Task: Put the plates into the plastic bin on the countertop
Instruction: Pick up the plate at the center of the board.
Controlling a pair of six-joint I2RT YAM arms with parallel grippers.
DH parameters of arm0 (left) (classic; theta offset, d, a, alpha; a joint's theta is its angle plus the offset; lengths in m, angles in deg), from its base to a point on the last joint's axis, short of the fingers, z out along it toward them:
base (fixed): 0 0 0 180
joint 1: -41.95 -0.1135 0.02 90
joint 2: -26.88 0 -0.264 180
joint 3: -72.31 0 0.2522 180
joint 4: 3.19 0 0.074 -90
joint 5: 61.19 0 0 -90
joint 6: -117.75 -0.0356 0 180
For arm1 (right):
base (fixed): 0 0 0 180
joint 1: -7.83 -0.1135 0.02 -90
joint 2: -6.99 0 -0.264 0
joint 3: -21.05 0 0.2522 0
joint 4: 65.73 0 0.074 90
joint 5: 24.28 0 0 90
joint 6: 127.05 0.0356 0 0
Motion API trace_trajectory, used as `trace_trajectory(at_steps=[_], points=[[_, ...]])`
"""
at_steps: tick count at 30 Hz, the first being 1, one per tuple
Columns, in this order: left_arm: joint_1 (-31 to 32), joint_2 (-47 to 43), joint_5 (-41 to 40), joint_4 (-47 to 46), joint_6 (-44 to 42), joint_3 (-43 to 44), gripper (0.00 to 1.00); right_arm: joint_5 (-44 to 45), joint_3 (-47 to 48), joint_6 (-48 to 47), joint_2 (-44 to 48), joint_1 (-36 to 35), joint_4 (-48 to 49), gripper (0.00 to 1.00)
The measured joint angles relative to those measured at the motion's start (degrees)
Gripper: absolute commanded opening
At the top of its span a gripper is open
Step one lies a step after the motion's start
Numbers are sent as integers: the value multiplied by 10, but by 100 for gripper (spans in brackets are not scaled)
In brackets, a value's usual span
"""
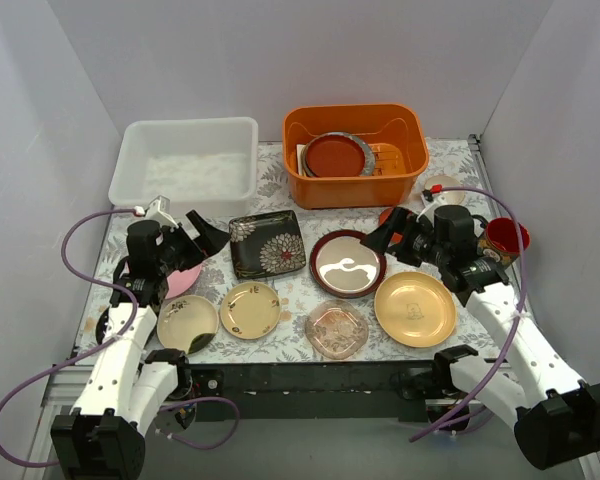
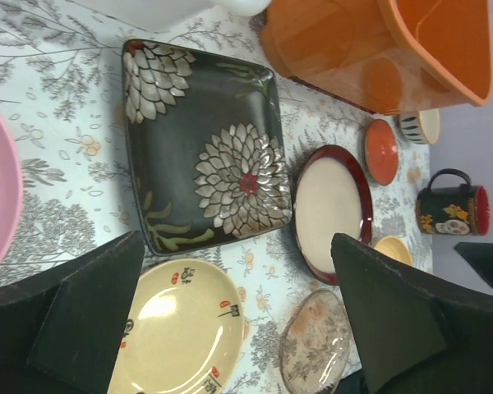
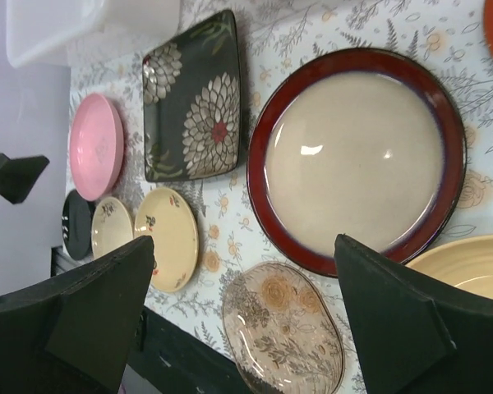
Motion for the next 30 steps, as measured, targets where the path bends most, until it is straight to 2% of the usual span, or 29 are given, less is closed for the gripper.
trace_trajectory(at_steps=[6,13,19,30], points=[[0,14,45,-40,35,-28,98,17,9,-17,-40,-70,-3,98],[0,116,63,-55,61,-28,98,35,42,-31,-110,-143,0,97],[0,160,54,-55,78,-28,90,31,57,-32,-172,-195,33,95],[14,231,7,-66,102,-28,78,26,57,-28,-192,-234,61,94]])
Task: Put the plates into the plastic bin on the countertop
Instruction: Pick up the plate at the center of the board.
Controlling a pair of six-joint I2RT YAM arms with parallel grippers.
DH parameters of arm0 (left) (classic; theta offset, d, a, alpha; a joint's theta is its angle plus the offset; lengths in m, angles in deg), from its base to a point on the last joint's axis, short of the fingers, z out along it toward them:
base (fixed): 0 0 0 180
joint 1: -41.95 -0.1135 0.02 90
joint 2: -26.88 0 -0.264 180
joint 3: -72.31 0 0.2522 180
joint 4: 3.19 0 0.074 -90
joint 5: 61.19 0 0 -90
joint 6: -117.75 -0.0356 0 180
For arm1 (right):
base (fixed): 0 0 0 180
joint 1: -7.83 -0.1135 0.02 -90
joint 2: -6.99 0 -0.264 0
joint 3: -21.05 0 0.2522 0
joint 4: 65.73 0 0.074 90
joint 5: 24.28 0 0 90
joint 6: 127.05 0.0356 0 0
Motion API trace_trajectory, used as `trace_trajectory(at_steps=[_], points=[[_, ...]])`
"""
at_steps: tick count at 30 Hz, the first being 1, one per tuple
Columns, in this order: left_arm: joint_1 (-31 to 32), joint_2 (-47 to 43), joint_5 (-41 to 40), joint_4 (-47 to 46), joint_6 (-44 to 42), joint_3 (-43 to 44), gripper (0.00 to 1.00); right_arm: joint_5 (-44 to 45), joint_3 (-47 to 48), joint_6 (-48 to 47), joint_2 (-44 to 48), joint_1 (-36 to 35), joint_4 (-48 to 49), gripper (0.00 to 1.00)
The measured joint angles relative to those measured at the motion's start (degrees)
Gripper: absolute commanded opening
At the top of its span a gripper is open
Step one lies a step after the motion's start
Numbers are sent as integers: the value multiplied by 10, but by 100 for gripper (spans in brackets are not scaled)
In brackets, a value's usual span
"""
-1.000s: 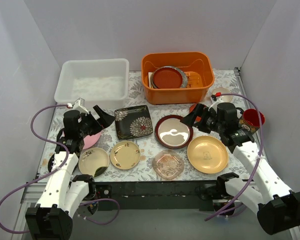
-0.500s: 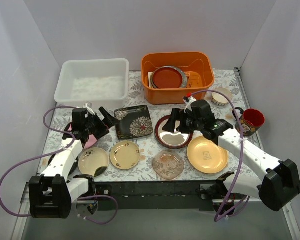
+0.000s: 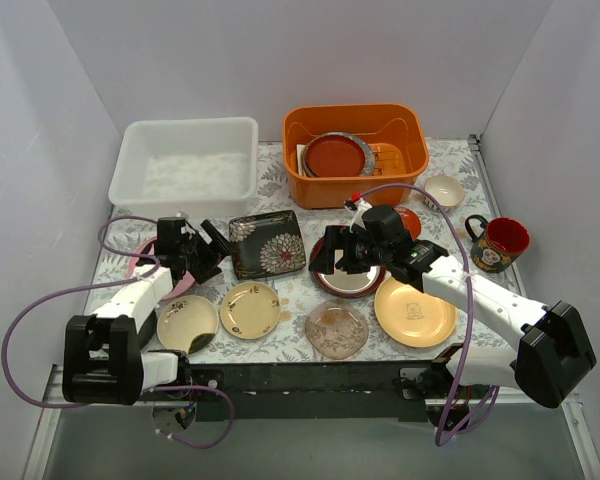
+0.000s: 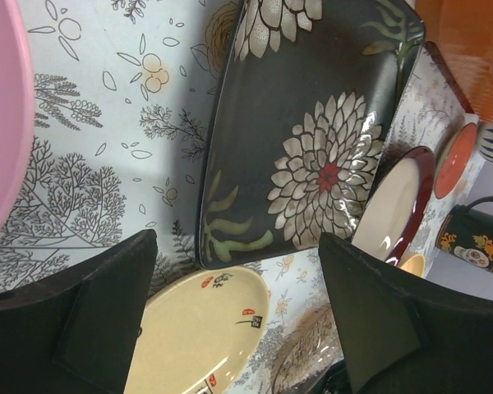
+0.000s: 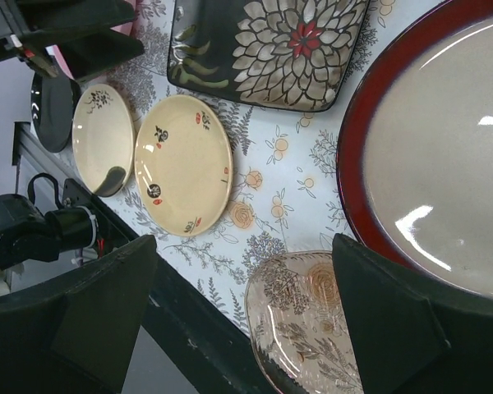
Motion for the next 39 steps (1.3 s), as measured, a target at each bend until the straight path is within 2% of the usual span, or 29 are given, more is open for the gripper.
trace_trajectory(at_steps=[20,23,26,27,29,34,39], points=[[62,121,-62,-68,19,8,57,4,0,0,0,-1,4,95],[70,130,-72,-82,23,12,50,7,0,0,0,-1,4,95],[76,137,-80,-91,28,12,35,9,0,-1,0,-1,3,95],[77,141,-82,-93,31,12,26,9,0,-1,0,-1,3,96],[78,150,-85,-97,31,12,18,9,0,-2,0,-1,3,97],[80,159,-85,-114,41,10,7,13,0,-3,0,-1,3,97],[82,160,-83,-125,49,4,0,16,0,-5,0,-1,3,98]])
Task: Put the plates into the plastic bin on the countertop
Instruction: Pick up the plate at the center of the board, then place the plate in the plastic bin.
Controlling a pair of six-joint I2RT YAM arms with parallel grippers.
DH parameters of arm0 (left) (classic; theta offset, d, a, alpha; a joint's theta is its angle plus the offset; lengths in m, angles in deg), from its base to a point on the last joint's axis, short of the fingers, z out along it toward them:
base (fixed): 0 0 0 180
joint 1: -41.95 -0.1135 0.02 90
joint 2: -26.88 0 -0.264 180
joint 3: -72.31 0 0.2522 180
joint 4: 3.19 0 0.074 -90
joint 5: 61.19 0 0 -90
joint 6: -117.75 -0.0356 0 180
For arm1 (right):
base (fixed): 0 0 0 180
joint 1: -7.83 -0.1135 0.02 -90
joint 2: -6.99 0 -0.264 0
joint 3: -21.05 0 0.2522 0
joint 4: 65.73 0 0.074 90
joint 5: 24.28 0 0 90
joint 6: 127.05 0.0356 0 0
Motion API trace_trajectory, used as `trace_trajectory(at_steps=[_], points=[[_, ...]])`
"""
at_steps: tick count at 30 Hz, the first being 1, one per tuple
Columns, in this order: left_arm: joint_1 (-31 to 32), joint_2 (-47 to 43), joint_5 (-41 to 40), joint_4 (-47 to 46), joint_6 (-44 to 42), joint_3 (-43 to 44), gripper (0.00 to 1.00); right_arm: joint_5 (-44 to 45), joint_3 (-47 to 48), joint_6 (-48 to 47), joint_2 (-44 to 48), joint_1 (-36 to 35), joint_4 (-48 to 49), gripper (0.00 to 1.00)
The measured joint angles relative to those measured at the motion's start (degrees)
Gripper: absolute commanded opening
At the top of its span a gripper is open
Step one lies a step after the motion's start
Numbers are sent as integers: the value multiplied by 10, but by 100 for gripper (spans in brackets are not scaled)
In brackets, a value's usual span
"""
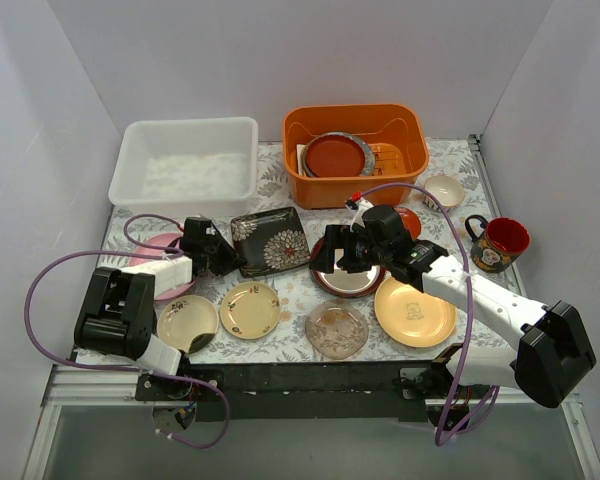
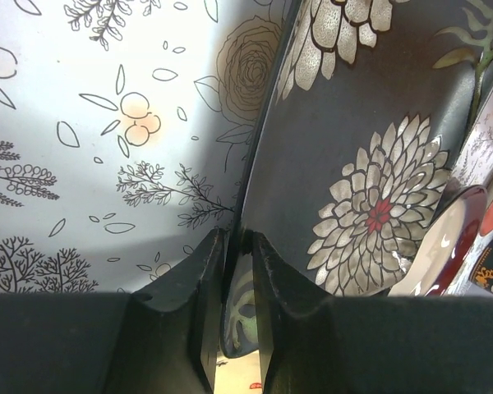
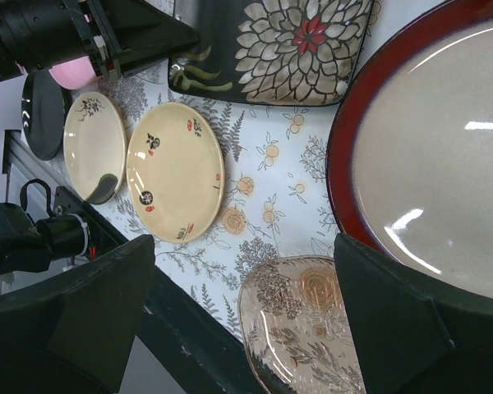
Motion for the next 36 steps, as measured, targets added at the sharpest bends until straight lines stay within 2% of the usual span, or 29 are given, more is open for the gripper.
trace_trajectory(at_steps=[10,25,36], points=[[1,-16,2,7,13,-3,0,0,-6,3,0,0,1,96],[1,-127,15,95,26,-3,0,-12,-27,20,-15,0,24,93],[2,-204,22,173,47,-5,0,-72,-27,42,-79,0,72,88]])
